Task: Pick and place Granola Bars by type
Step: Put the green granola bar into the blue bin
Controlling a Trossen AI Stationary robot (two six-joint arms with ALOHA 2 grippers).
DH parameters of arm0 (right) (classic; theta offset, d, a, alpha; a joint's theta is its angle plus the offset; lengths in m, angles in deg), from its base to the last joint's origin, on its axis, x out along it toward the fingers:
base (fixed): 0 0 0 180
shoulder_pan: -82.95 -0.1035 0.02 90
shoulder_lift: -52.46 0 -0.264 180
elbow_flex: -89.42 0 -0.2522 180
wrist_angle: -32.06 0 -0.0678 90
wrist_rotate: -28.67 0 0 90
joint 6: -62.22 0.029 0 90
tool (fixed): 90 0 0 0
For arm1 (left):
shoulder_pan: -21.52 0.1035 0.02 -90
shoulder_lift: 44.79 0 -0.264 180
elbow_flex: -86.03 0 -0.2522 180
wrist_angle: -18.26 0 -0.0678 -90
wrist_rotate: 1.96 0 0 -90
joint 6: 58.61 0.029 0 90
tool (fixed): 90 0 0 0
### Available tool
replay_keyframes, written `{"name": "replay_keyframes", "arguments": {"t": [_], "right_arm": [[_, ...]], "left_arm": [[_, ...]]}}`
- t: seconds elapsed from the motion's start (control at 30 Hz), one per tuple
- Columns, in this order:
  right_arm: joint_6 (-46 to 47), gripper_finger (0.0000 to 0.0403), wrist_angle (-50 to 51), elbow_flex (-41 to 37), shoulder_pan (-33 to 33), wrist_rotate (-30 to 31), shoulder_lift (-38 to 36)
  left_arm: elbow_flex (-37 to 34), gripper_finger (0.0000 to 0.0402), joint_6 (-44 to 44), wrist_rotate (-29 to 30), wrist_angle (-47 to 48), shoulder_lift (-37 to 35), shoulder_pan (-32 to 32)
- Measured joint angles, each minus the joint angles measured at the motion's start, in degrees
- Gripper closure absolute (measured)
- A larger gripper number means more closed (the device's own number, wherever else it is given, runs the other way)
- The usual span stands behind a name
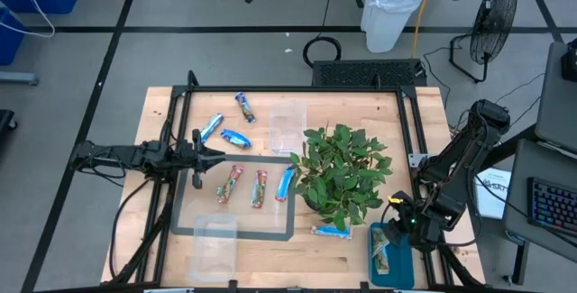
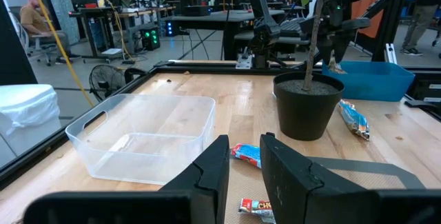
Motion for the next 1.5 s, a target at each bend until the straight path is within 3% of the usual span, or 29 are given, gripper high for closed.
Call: {"name": "replay_keyframes", "arguments": {"t": [0.2,0.6,0.83,0.93,1.1,1.33,1.5], "right_arm": [[5.2,0.0225,-0.1,0.0,-0.1,-6.1,0.0],[1.0,0.0229,0.2,-0.1,-0.1,-5.7,-1.9],[0.9,0.0229,6.9,-0.1,-0.1,-5.5,-5.0],[-0.4,0.0229,10.3,-0.1,-0.1,-2.3,-6.0],[-5.6,0.0229,15.9,-0.1,-0.1,9.8,-7.3],[-19.8,0.0229,16.8,-2.7,0.2,40.8,-8.0],[-25.2,0.0229,11.4,-8.2,2.5,58.2,-8.0]], "left_arm": [[0.0,0.0314,0.0,0.0,0.0,0.0,0.0],[0.0,0.0314,0.0,0.0,0.0,0.0,0.0],[0.0,0.0314,0.0,0.0,0.0,0.0,0.0],[0.0,0.0314,0.0,0.0,0.0,0.0,0.0],[0.0,0.0314,0.0,0.0,0.0,0.0,0.0],[0.0,0.0314,0.0,0.0,0.0,0.0,0.0],[0.0,0.0314,0.0,0.0,0.0,0.0,0.0]]}}
